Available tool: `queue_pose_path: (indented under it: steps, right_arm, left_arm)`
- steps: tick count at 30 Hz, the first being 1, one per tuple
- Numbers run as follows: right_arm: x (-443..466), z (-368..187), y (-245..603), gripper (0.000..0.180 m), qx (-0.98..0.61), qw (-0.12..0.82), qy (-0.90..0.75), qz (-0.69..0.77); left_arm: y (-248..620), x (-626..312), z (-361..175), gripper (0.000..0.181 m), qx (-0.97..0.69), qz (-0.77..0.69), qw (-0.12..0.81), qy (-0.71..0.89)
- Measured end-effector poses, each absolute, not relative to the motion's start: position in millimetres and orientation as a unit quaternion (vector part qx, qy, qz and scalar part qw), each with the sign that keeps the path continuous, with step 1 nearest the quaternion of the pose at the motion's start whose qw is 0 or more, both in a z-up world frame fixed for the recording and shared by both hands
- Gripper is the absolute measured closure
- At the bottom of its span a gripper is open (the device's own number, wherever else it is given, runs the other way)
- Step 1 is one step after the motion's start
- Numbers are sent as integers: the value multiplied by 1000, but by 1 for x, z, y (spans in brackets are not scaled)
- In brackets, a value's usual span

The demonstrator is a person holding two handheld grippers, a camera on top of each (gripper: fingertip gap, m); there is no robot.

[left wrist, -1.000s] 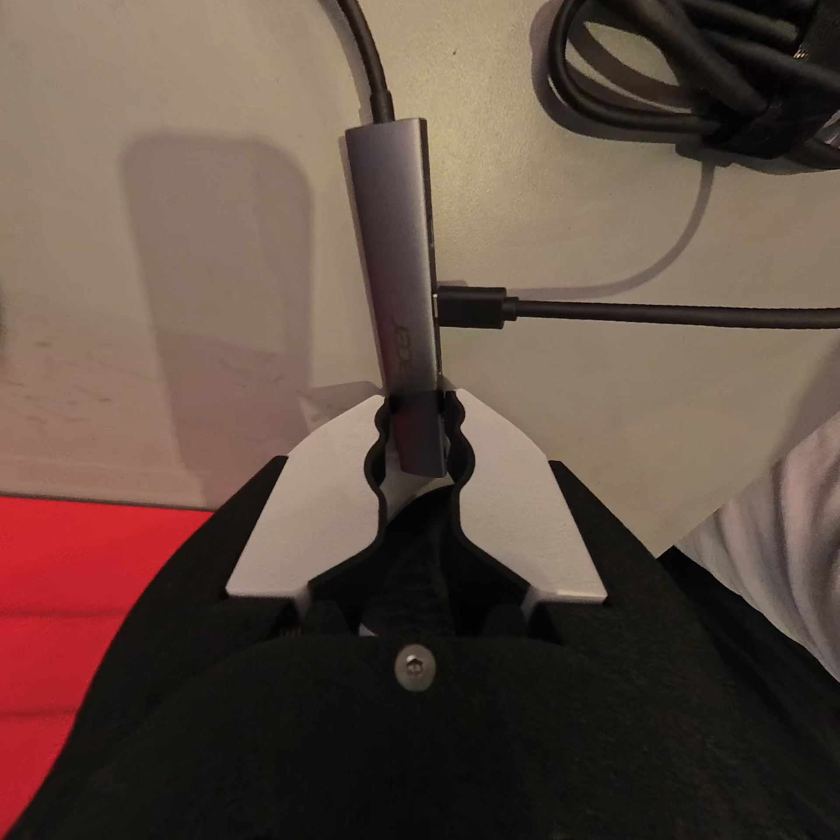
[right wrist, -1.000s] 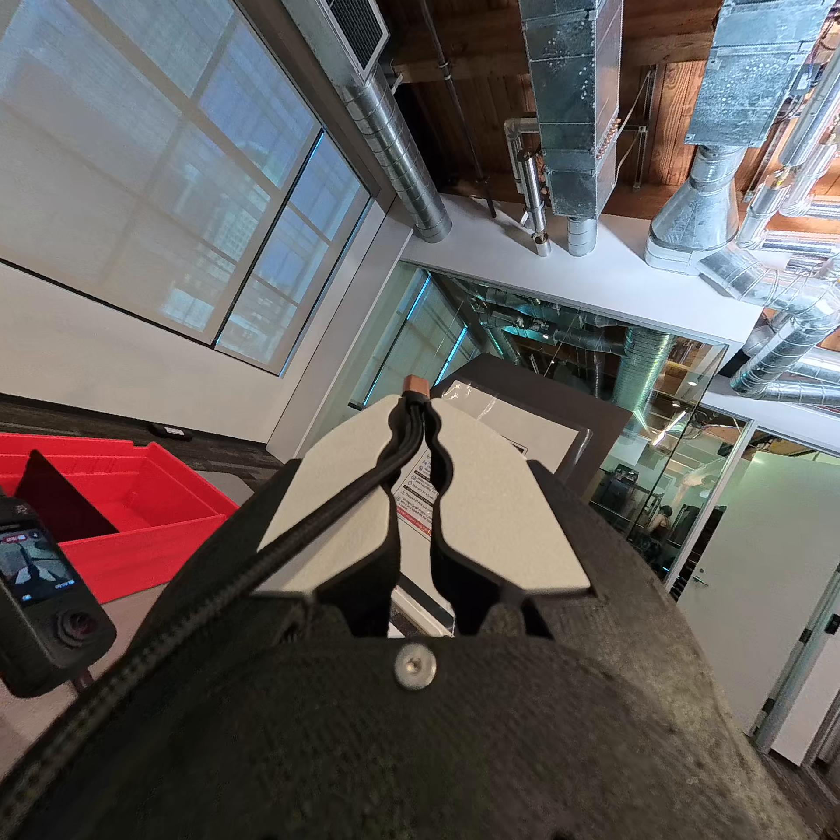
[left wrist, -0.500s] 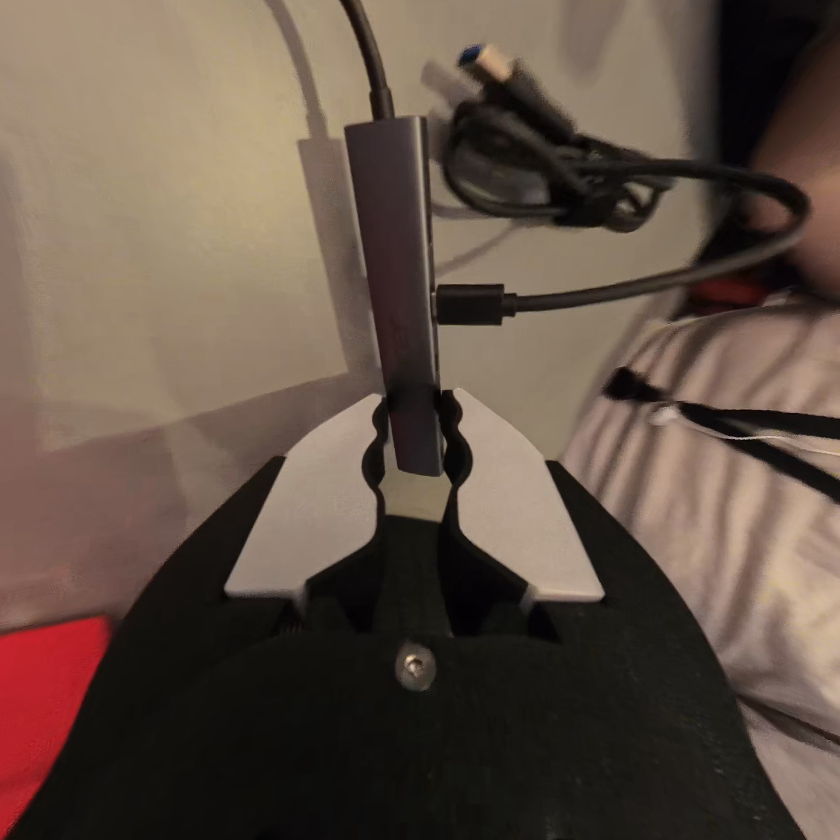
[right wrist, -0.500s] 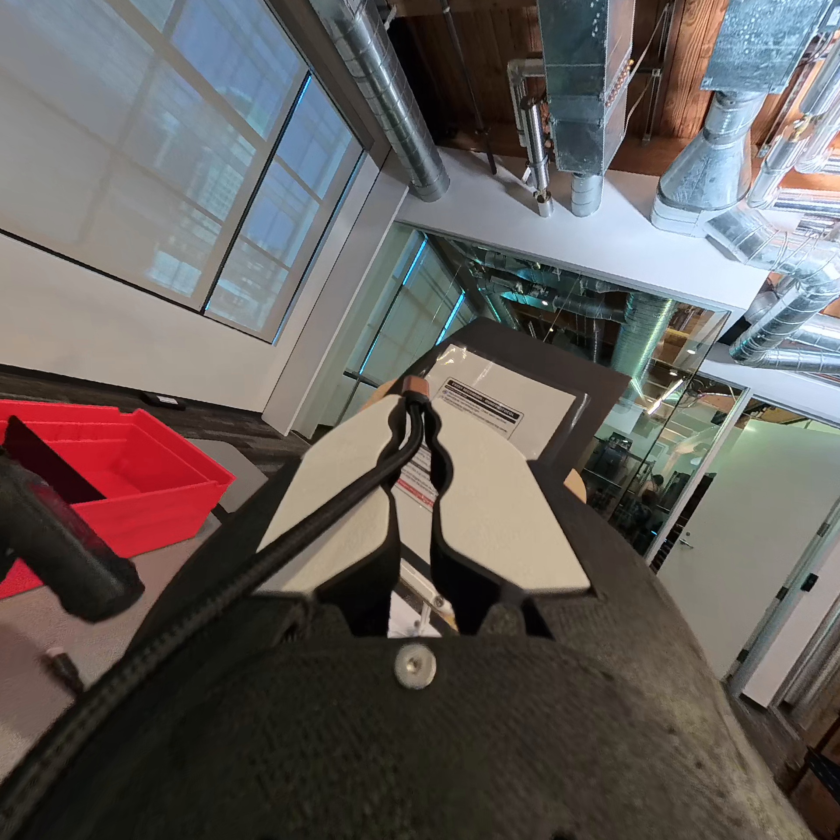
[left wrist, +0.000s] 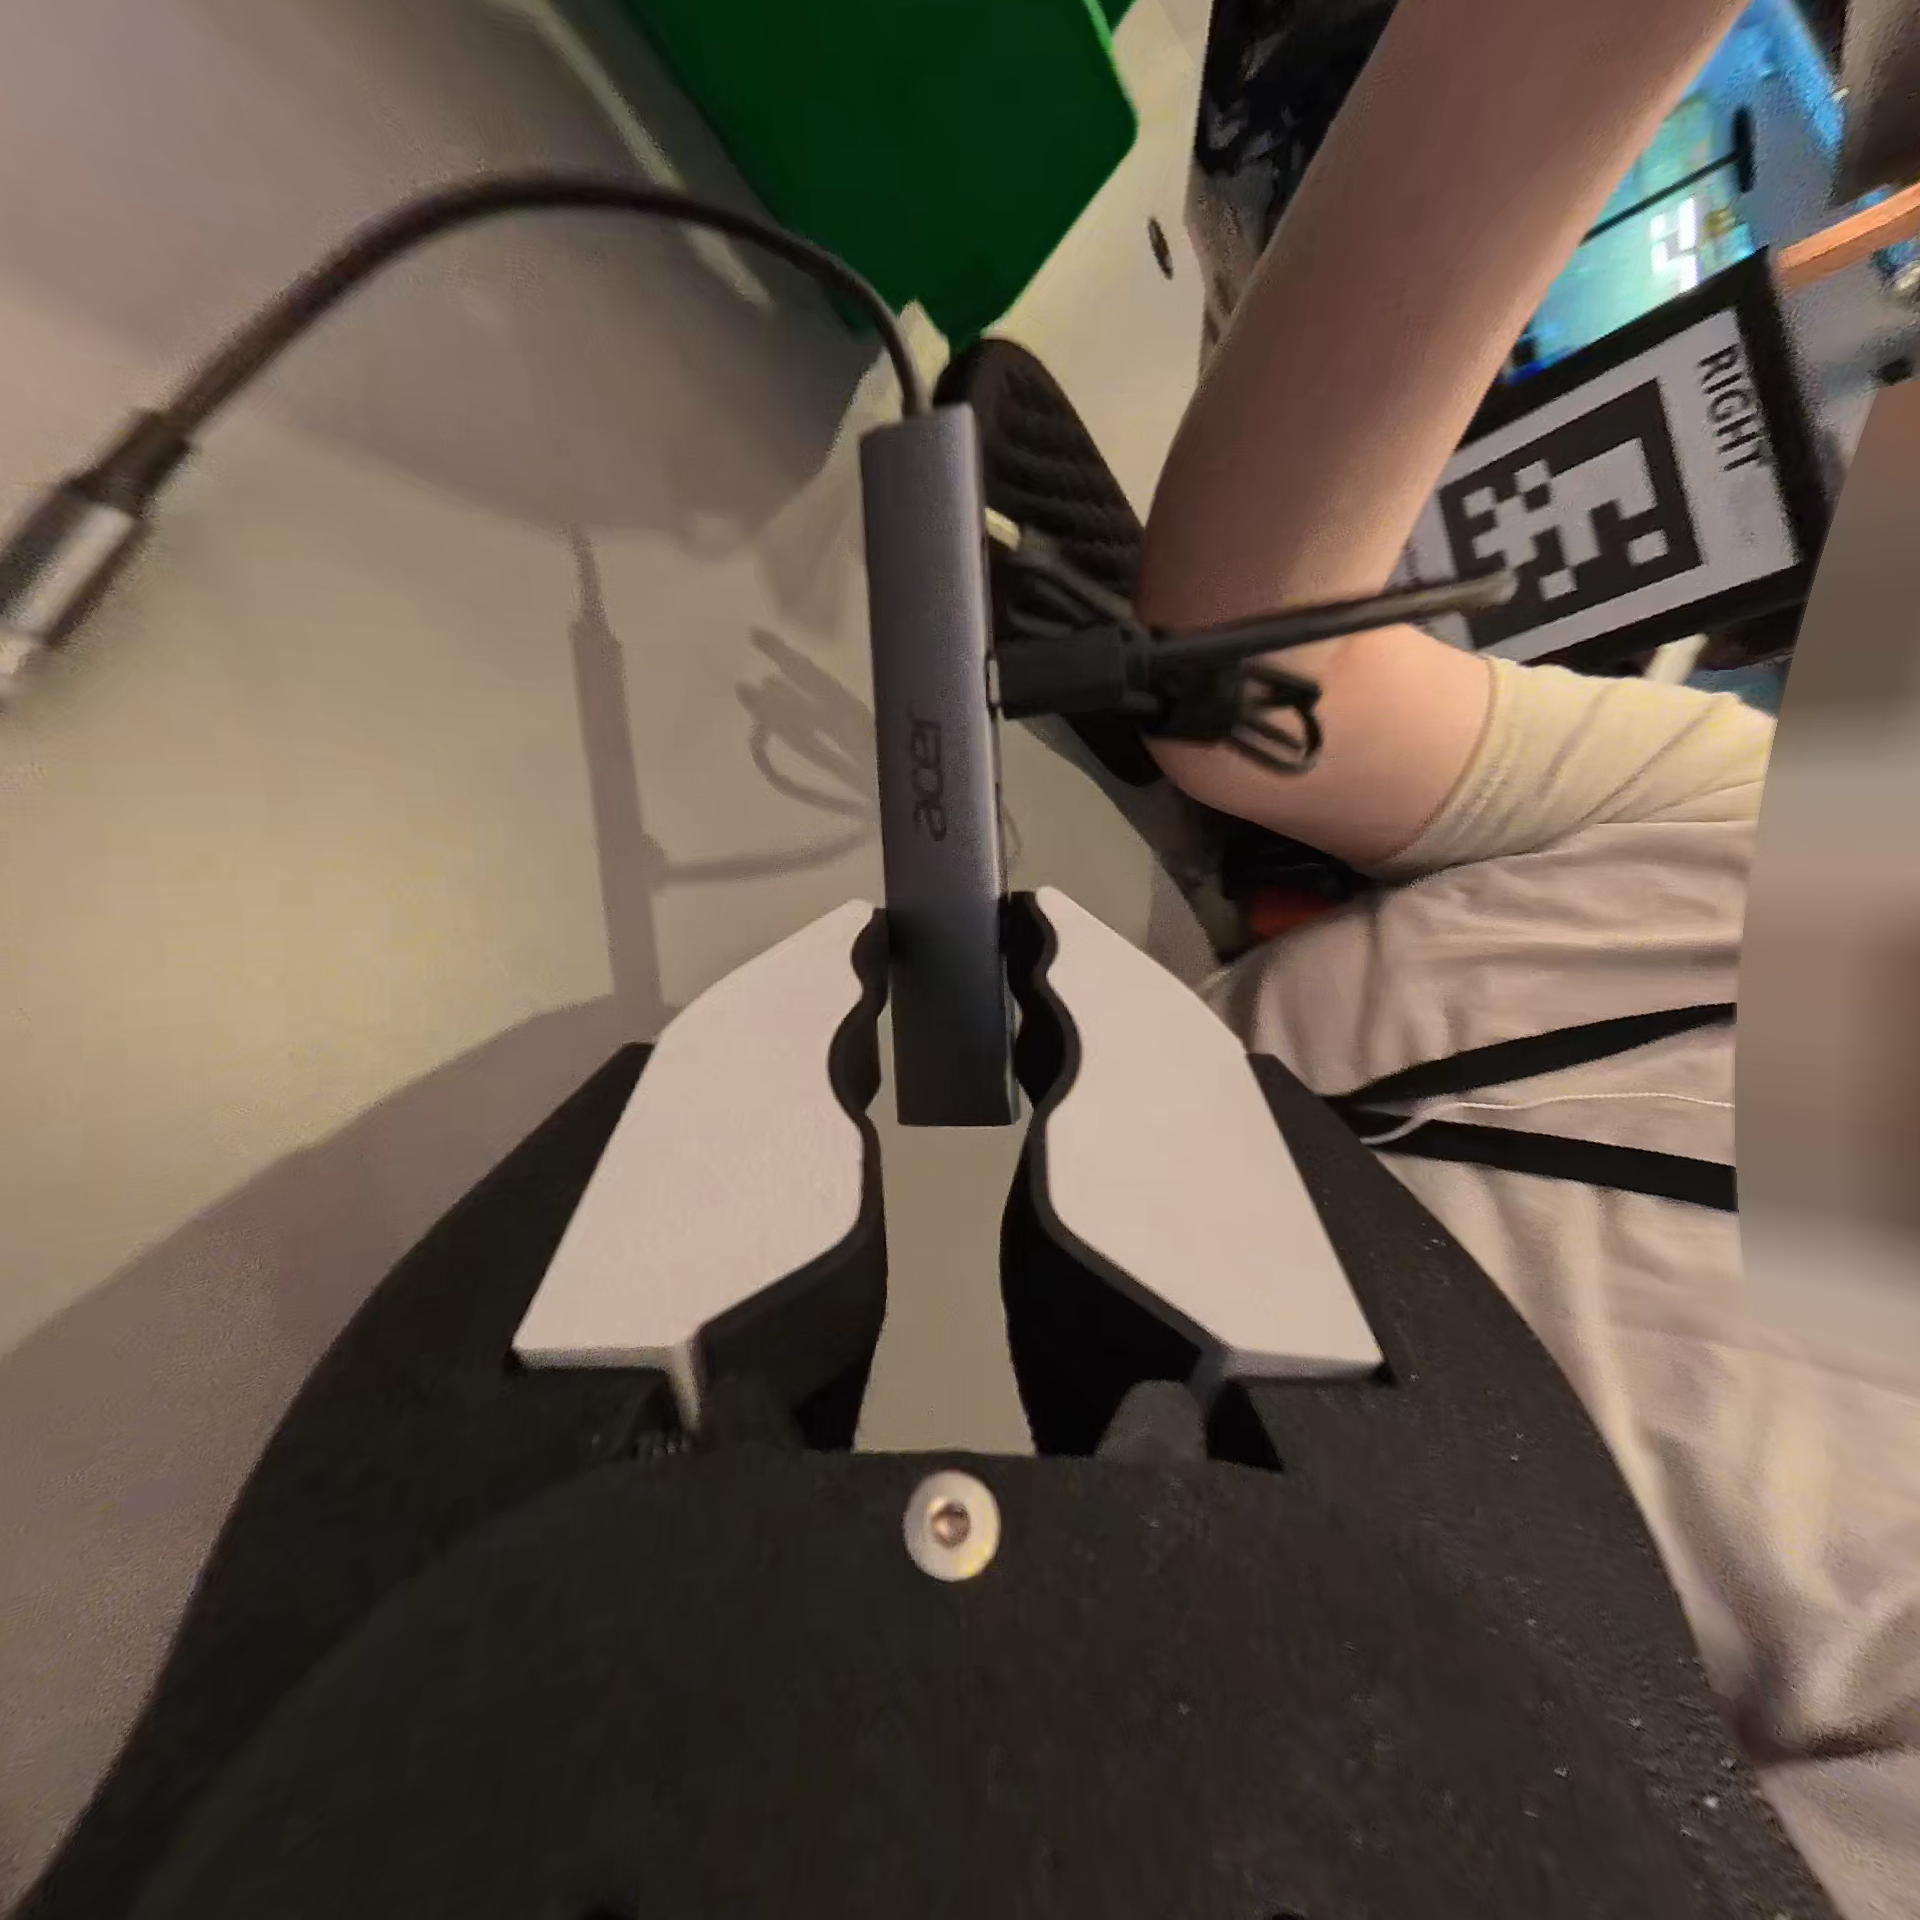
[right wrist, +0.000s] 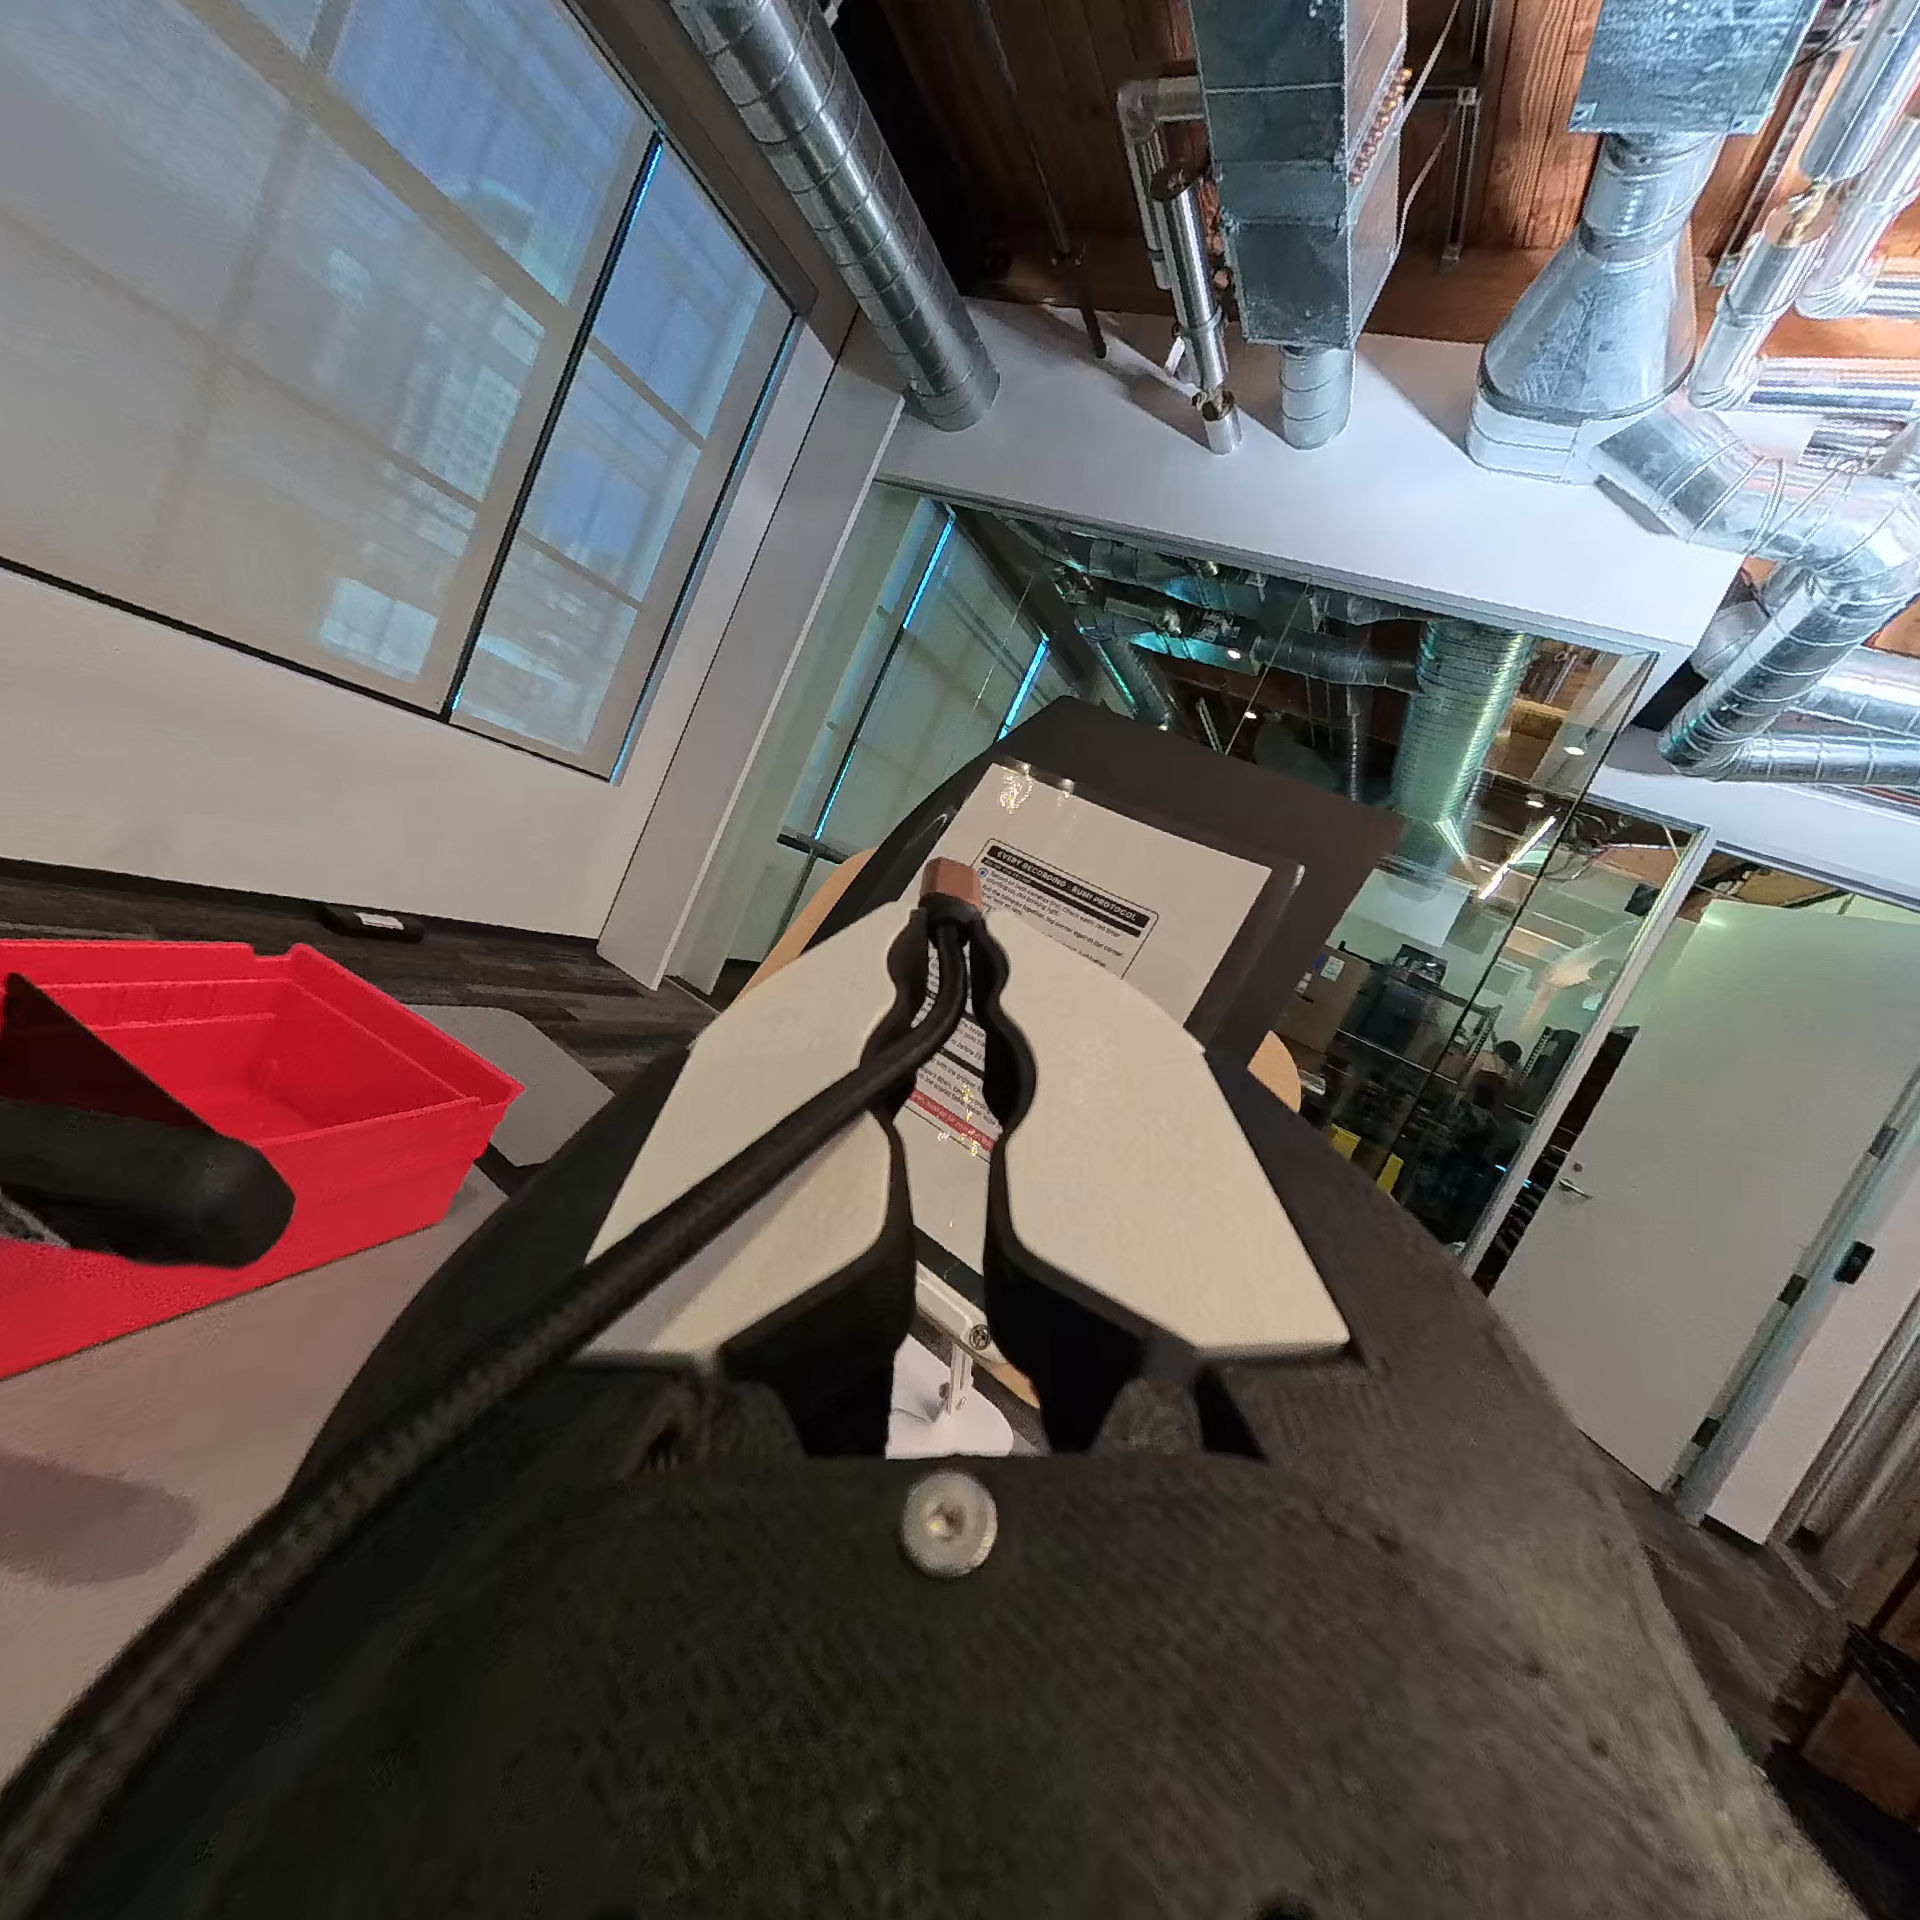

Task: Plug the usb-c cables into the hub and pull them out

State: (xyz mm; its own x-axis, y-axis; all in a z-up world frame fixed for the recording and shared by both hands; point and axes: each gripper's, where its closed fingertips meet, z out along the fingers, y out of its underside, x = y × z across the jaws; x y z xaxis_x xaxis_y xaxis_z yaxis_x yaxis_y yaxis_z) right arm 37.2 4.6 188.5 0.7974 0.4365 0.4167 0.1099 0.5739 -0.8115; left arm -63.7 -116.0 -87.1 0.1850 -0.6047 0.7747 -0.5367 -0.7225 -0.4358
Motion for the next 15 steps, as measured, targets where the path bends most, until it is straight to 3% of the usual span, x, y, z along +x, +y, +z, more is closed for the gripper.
queue_pose_path:
  steps: [3,15]
  right_arm:
    - [39,187,7,171,-453,834,-300,95]
    - [36,180,14,171,-465,825,-306,94]
  left_arm:
    - [-109,-57,-78,160,-757,-508,92,400]
    - [-92,-63,-67,160,-754,-556,99,335]
